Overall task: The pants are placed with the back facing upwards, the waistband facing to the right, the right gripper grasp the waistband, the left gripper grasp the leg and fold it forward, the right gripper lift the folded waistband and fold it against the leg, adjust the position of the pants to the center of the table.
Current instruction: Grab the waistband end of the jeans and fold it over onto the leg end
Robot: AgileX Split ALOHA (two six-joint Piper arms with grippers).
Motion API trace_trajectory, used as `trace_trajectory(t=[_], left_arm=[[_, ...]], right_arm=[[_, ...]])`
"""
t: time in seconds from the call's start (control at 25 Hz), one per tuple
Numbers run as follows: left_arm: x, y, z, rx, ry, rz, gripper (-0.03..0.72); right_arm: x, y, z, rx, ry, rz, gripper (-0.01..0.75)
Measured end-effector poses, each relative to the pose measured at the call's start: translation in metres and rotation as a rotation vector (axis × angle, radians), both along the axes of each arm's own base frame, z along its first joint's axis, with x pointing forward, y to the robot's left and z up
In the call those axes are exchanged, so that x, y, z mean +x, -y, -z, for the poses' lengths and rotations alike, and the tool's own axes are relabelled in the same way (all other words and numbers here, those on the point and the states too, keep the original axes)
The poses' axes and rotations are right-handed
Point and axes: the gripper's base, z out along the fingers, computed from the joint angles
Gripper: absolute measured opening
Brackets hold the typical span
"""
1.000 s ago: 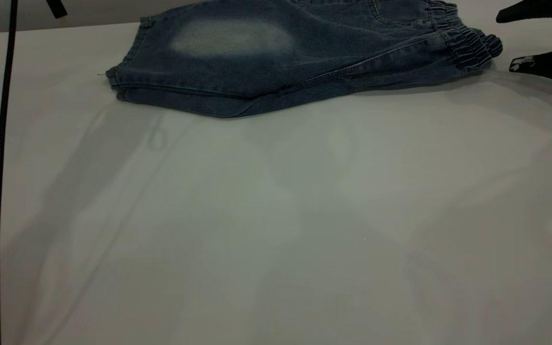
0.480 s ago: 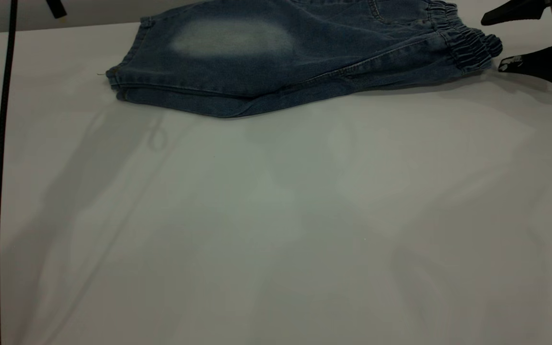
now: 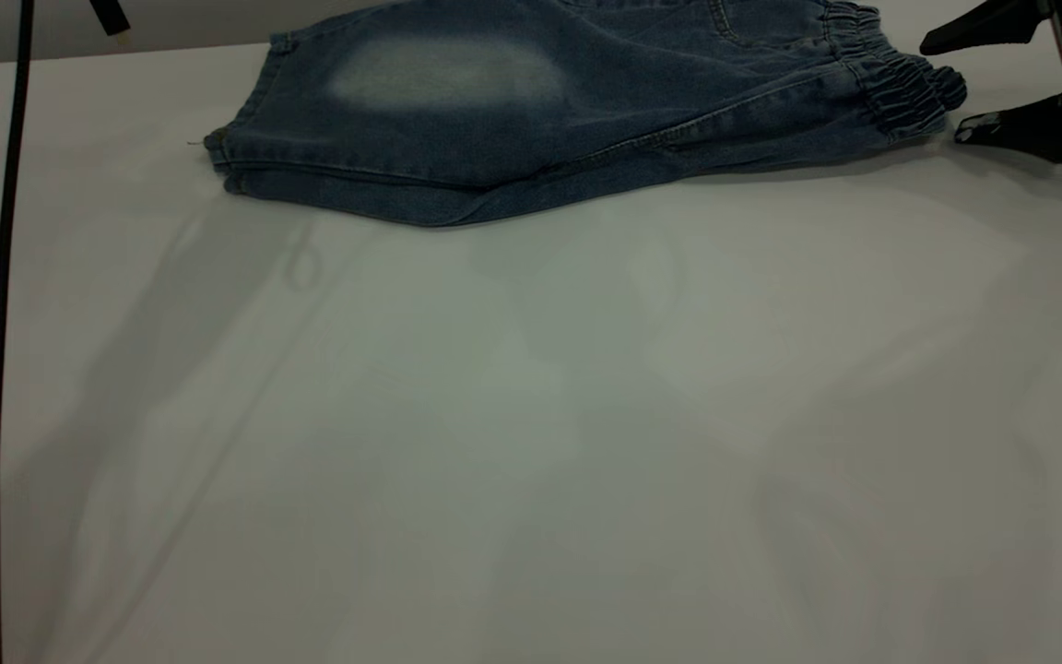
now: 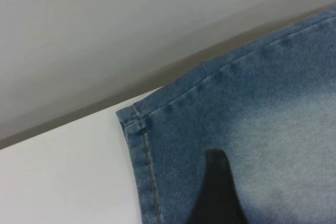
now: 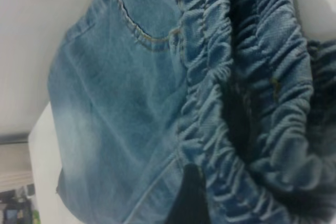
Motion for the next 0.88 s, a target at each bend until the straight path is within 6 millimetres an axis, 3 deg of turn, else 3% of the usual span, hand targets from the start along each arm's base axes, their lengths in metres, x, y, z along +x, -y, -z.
trace_trajectory(t=[0.24, 0.52, 0.88], left_arm=[[0.0, 0.0, 0.0, 0.001, -0.001, 0.0, 0.498], [0.0, 0.0, 0.0, -0.001, 0.006, 0.001, 0.498], [0.0, 0.0, 0.0, 0.002, -0.004, 0.0, 0.498]], right_arm=[[0.003, -0.003, 0.014, 0.083, 0.008, -0.002, 0.568], [0.009, -0.01, 0.01, 0.096, 0.027, -0.005, 0.559], [0.022, -0.034, 0.01, 0.047, 0.044, -0.048, 0.409]])
